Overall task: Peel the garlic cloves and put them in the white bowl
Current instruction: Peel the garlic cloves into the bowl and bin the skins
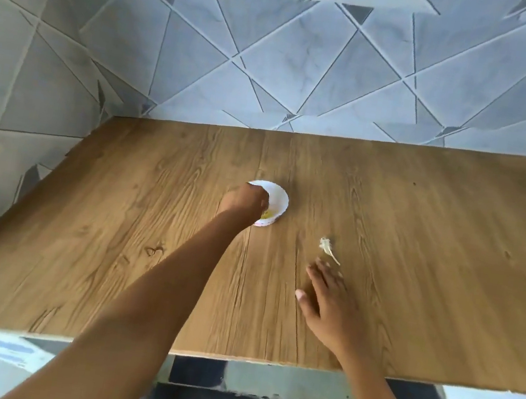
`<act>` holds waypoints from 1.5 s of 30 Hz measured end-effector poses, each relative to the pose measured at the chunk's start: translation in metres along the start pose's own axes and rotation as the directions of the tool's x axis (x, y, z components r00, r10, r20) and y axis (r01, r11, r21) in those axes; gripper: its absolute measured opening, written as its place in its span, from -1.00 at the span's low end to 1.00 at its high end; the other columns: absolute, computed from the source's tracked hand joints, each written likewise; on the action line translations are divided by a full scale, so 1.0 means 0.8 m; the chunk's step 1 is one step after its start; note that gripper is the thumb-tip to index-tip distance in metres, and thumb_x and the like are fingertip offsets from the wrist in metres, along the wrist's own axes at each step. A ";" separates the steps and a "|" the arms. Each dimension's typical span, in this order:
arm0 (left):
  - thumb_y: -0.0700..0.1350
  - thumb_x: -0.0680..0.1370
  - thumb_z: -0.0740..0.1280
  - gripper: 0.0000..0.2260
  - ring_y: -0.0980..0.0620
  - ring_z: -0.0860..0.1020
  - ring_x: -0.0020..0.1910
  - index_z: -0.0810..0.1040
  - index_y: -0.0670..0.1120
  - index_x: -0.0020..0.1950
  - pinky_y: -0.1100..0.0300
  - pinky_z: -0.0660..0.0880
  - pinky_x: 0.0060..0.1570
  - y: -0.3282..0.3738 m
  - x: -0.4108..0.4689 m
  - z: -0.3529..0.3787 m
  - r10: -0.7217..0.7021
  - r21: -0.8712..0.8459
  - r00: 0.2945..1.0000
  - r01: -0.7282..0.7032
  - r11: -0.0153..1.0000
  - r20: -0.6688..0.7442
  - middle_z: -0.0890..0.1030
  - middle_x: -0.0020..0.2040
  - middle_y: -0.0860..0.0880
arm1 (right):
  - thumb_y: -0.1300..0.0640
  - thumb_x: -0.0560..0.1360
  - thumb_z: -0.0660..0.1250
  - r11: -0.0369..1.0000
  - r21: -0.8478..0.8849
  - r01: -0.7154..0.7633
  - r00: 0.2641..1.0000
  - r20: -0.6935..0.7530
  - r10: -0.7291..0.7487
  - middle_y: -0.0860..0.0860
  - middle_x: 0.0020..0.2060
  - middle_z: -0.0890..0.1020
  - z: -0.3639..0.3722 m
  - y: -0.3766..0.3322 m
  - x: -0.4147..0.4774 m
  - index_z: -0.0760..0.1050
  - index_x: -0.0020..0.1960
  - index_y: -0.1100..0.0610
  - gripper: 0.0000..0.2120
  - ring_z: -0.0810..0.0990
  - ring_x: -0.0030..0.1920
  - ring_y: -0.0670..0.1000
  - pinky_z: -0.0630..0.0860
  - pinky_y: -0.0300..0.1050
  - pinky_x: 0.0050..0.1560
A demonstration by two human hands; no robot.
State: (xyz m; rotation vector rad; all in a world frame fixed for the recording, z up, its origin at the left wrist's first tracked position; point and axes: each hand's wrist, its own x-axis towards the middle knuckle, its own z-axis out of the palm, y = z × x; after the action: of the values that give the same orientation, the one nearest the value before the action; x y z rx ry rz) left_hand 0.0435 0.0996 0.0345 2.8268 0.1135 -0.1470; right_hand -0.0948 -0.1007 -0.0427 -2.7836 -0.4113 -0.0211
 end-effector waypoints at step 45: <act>-0.22 0.53 0.35 -0.94 0.07 0.54 -0.30 0.51 -0.14 -0.14 0.25 0.46 -0.26 0.100 -0.073 0.058 -0.043 -0.949 0.981 0.193 0.250 0.188 0.62 -0.24 -0.08 | 0.25 0.53 0.32 0.109 0.971 -0.211 0.925 0.163 0.345 0.02 -0.18 0.64 -0.050 0.063 0.083 0.59 0.00 0.29 -0.87 0.61 -0.16 -0.12 0.58 -0.33 -0.21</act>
State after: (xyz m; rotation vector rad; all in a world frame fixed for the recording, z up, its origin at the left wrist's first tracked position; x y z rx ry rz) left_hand -0.0110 0.0060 0.0209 1.4979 0.2803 -0.1957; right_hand -0.0158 -0.1411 -0.0167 -1.4107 0.1729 0.1454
